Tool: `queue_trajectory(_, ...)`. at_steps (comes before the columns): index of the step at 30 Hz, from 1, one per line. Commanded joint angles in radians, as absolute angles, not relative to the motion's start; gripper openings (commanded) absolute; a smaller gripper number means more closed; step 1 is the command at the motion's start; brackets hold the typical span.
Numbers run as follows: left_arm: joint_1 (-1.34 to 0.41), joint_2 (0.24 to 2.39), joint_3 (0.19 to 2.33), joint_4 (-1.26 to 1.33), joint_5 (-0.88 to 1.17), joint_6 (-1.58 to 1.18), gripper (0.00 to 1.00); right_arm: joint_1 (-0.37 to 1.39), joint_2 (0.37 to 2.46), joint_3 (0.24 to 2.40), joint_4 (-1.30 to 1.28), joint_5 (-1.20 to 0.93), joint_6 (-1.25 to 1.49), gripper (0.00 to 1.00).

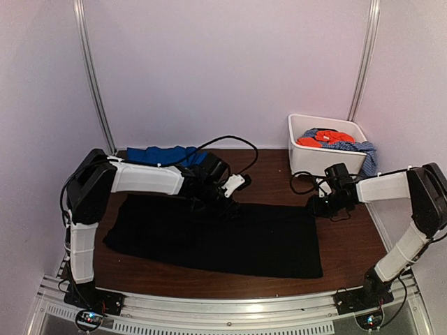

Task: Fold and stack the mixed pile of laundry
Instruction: Smooth out the rectangle-folded T-shirt at the center of the board.

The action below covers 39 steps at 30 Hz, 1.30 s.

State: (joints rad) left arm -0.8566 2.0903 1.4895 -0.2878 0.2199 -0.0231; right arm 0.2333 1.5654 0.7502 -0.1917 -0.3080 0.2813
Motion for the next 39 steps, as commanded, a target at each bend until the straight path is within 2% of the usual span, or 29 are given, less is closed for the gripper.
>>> queue_trajectory(1, -0.856, 2.12, 1.525, -0.277, 0.225, 0.019, 0.7, 0.224, 1.585, 0.771, -0.218, -0.269, 0.296, 0.43)
queue_trajectory(3, -0.856, 2.123, 1.526, -0.277, 0.225, 0.018, 0.7, 0.224, 1.586, 0.77, -0.22, -0.259, 0.304, 0.46)
queue_trajectory(6, -0.855, 2.126, 1.528, -0.275, 0.228, 0.016, 0.7, 0.224, 1.587, 0.767, -0.216, -0.264, 0.304, 0.44)
queue_trajectory(9, -0.857, 2.131, 1.529, -0.277, 0.23, 0.018, 0.7, 0.224, 1.576, 0.765, -0.222, -0.265, 0.303, 0.28)
queue_trajectory(10, -0.857, 2.136, 1.529, -0.276, 0.234, 0.021, 0.7, 0.224, 1.567, 0.763, -0.224, -0.265, 0.305, 0.26)
queue_trajectory(19, -0.905, 2.175, 1.542, -0.293, 0.187, 0.088, 0.72, 0.225, 1.509, 0.747, -0.248, -0.274, 0.31, 0.26)
queue_trajectory(26, -0.92, 2.204, 1.557, -0.286, 0.132, 0.122, 0.72, 0.225, 1.494, 0.73, -0.246, -0.278, 0.316, 0.19)
queue_trajectory(32, -0.92, 2.21, 1.56, -0.275, 0.083, 0.129, 0.64, 0.225, 1.487, 0.727, -0.247, -0.278, 0.315, 0.0)
queue_trajectory(36, -0.919, 2.191, 1.553, -0.284, 0.035, 0.141, 0.55, 0.225, 1.476, 0.728, -0.249, -0.277, 0.318, 0.0)
queue_trajectory(39, -0.92, 2.145, 1.516, -0.289, 0.026, 0.169, 0.55, 0.225, 1.463, 0.73, -0.254, -0.27, 0.317, 0.0)
